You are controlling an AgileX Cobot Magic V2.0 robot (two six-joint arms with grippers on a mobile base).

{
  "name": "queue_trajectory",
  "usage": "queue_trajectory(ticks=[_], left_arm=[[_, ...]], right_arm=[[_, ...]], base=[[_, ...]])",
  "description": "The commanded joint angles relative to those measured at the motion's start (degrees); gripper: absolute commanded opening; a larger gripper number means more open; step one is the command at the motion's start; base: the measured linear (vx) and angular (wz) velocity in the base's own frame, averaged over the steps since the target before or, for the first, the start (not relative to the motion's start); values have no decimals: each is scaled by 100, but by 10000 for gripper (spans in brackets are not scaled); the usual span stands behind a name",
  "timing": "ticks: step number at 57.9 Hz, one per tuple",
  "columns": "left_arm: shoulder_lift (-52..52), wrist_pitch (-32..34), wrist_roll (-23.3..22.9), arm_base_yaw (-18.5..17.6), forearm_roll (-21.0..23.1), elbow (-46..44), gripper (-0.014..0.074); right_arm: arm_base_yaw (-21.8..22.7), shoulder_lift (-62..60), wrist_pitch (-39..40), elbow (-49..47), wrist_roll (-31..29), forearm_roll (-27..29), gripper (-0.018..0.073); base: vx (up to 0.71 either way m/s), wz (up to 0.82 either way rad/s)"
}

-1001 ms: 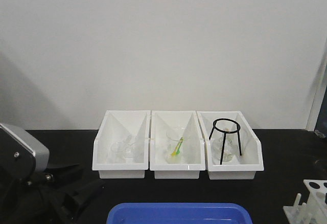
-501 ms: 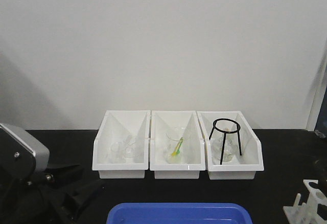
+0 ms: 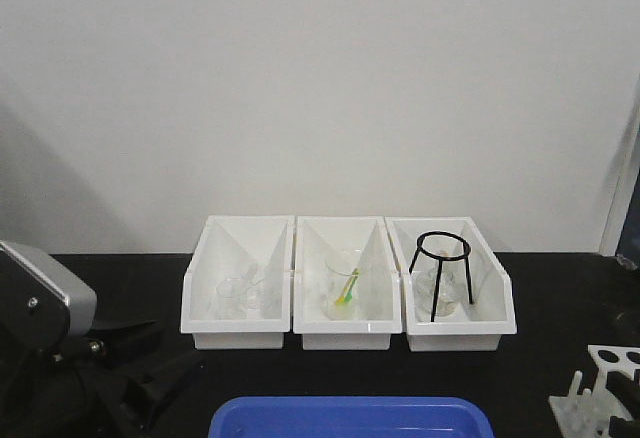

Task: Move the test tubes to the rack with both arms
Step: 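Carry the test tube with the right gripper over the white rack, then lower the tube into a rack hole and open the right gripper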

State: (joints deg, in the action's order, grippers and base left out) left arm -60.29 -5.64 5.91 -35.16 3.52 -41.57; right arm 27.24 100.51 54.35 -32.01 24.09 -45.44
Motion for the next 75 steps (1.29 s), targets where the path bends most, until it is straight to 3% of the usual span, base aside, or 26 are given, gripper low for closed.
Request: queue_trajectory(ticks=[1,42,75], left_arm=[[122,500,-46,11,14,-158,393],[140,500,-64,11,59,-158,393],[140,500,-64,11,59,-158,393]], right_arm=[[30,-156,536,-139,-65,53,-6],[30,-156,165,-139,-386,-118,11],[30,-156,192,-139,-386,-73,384]], base=[[0,0],[0,0],[0,0]])
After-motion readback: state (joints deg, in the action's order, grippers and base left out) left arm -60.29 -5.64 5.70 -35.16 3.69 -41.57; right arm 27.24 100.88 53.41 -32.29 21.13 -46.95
